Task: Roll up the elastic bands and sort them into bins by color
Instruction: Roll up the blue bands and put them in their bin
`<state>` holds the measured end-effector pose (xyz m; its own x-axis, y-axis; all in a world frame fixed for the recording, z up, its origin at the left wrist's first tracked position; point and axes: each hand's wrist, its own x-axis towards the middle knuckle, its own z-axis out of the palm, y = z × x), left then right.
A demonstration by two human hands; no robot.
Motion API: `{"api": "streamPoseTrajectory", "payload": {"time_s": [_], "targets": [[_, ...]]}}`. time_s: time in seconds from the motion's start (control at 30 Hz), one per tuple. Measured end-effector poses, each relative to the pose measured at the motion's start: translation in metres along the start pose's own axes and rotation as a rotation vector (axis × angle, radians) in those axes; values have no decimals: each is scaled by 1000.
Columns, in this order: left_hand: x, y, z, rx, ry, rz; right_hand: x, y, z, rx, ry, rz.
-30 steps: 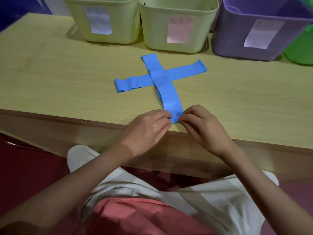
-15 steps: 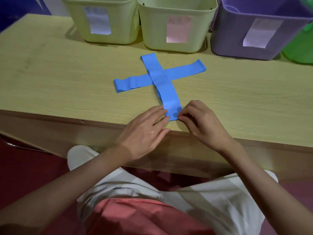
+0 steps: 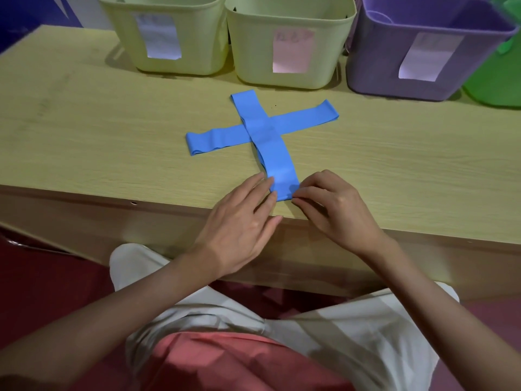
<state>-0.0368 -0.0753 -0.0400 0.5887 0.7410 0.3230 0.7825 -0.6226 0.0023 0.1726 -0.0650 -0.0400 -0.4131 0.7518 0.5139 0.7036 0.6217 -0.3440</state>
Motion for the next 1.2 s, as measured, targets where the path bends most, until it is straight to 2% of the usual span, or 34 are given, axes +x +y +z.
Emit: {"api": "streamPoseTrajectory", "payload": {"time_s": [0.4,0.6,0.77,0.97,1.2], "targets": [[-1,-2,1,91,-39,-67,8,3,5,-78,-59,-10],[18,-4,3,-150,246,-65,12,8,5,-126,-92,-82],[29,-9,5,-249,206,-39,14,9,4,-112,-104,-85],[28,-10,11,-176,234,-9,12,6,1,13,-73,17],[28,-12,11,-109,217,-41,14,4,2,-61,-58,-25]]}}
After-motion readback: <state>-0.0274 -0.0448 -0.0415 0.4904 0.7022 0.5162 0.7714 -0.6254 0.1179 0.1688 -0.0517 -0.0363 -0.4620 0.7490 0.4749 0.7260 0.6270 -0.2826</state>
